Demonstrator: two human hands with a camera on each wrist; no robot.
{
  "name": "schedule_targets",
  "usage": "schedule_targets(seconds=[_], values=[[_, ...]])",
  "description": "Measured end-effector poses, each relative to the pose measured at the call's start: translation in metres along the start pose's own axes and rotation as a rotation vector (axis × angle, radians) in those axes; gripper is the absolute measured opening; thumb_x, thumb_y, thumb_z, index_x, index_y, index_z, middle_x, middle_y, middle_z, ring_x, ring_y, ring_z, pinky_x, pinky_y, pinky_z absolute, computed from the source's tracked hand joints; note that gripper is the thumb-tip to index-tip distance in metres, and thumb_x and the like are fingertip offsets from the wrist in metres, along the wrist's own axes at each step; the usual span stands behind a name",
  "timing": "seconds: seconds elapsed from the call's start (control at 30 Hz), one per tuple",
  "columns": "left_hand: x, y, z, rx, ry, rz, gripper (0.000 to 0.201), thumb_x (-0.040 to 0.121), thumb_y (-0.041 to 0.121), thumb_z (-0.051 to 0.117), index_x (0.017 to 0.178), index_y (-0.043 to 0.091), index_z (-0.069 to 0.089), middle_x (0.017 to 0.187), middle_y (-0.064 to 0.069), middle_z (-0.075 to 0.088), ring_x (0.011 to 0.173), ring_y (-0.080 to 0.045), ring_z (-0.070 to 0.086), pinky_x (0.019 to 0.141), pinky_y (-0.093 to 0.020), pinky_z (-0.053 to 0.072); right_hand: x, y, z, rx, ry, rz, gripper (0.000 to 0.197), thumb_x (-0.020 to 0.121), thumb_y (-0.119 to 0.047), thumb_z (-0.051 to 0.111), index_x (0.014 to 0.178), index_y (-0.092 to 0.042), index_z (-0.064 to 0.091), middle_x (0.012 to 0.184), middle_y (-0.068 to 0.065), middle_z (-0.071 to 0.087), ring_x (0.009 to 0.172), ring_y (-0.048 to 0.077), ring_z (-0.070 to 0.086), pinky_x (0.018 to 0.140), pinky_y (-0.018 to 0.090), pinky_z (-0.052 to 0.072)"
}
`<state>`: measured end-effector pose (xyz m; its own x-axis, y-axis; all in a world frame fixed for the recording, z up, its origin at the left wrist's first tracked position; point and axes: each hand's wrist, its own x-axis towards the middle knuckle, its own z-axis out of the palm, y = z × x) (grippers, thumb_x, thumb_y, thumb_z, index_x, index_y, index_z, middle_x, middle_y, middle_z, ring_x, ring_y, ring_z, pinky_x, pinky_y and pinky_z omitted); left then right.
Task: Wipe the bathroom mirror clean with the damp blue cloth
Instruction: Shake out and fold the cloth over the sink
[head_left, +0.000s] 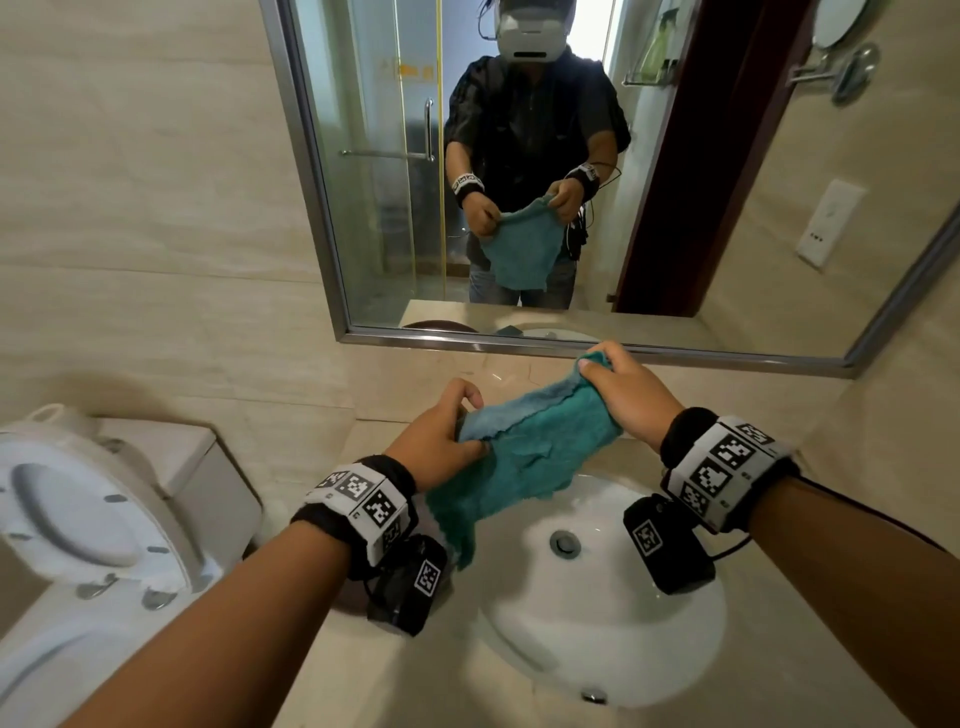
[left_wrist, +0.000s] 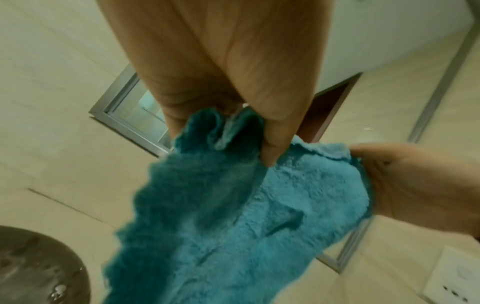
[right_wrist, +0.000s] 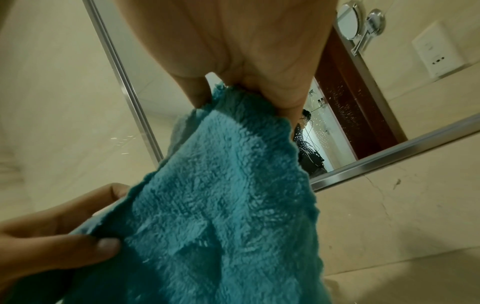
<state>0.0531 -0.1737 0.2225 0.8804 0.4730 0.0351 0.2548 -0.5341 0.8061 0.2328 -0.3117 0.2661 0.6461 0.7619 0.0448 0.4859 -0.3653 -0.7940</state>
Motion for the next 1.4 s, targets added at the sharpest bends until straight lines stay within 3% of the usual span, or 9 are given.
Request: schedule_targets(seconds=[0.13,0.2,0.4,0.53,0.67,0.97,1.13,1.27,1.4], values=[[0.0,-0.011,-0.011,-0.018,0.0,0.031,0.008,0.09,0.017,0.061,0.089,0.022,0.055,0.09,0.002,0.06,0.084,-0.016,0.058,0.074,-0.027,0.049,0.003,0.006,-0.005,-0.041,0.052,-0.046,0.019,0.097,-0.028,0.045,0.101,-0.012,0.054,0.084,0.004,0.058,0.074,0.019,0.056,0.06,0.026,0.04],[0.0,-0.016,-0.017,-0.003,0.02,0.0,0.01,0.092,0.022,0.058,0.083,0.02,0.059,0.083,0.0,0.062,0.078,-0.016,0.058,0.072,-0.032,0.048,0.005,0.012,-0.009,-0.042,0.08,-0.065,0.018,0.095,-0.026,0.05,0.095,-0.01,0.057,0.08,0.0,0.059,0.071,0.015,0.056,0.056,0.023,0.042],[0.002,-0.025,-0.026,0.049,0.131,-0.064,0.014,0.092,0.025,0.059,0.082,0.019,0.067,0.077,0.003,0.062,0.068,-0.007,0.054,0.062,-0.017,0.046,0.011,0.03,-0.013,-0.177,-0.001,-0.012,0.027,0.088,-0.029,0.061,0.079,-0.003,0.063,0.074,0.014,0.063,0.074,0.03,0.061,0.074,0.044,0.053],[0.007,-0.017,-0.016,-0.063,0.207,-0.112,0.016,0.086,0.021,0.068,0.073,0.012,0.062,0.065,0.0,0.057,0.056,-0.009,0.054,0.046,-0.014,0.045,0.013,0.031,-0.003,-0.065,0.034,0.152,0.029,0.082,-0.023,0.071,0.064,-0.008,0.054,0.058,0.007,0.057,0.048,0.016,0.055,0.049,0.027,0.049],[0.014,-0.007,-0.001,-0.178,0.204,-0.195,0.02,0.088,0.016,0.065,0.071,0.007,0.057,0.063,-0.002,0.056,0.051,-0.008,0.056,0.046,-0.016,0.048,0.01,0.021,0.019,0.066,-0.026,0.228,0.021,0.08,-0.021,0.073,0.079,-0.004,0.061,0.065,0.008,0.063,0.048,0.01,0.059,0.046,0.018,0.047],[0.012,0.013,0.008,-0.434,0.113,-0.244,0.014,0.092,0.007,0.057,0.082,-0.001,0.062,0.072,-0.014,0.066,0.053,-0.014,0.064,0.058,-0.024,0.057,0.0,0.0,0.049,0.044,-0.224,-0.025,0.017,0.09,-0.011,0.058,0.103,-0.01,0.069,0.074,-0.002,0.067,0.061,0.001,0.061,0.056,0.014,0.047],[0.008,0.018,0.009,-0.472,0.108,-0.279,0.009,0.092,0.004,0.056,0.086,0.0,0.062,0.075,-0.016,0.066,0.056,-0.015,0.066,0.062,-0.026,0.058,-0.01,-0.005,0.057,-0.002,-0.247,-0.064,0.022,0.092,-0.009,0.054,0.109,-0.01,0.068,0.077,-0.003,0.065,0.068,0.006,0.06,0.065,0.018,0.05],[0.006,0.019,0.011,-0.365,0.209,-0.285,0.008,0.09,0.005,0.059,0.095,-0.002,0.058,0.081,-0.018,0.066,0.053,-0.013,0.065,0.052,-0.021,0.055,-0.016,-0.012,0.059,-0.08,-0.154,-0.13,0.023,0.093,-0.01,0.053,0.11,-0.01,0.067,0.09,0.001,0.067,0.072,0.007,0.062,0.069,0.015,0.05],[0.006,0.018,0.01,-0.324,0.263,-0.284,0.007,0.09,0.007,0.06,0.091,0.0,0.06,0.087,-0.018,0.067,0.066,-0.02,0.067,0.064,-0.029,0.059,-0.021,-0.023,0.058,-0.145,-0.164,-0.197,0.019,0.091,-0.013,0.056,0.103,-0.014,0.071,0.086,-0.003,0.066,0.074,0.005,0.06,0.068,0.016,0.045]])
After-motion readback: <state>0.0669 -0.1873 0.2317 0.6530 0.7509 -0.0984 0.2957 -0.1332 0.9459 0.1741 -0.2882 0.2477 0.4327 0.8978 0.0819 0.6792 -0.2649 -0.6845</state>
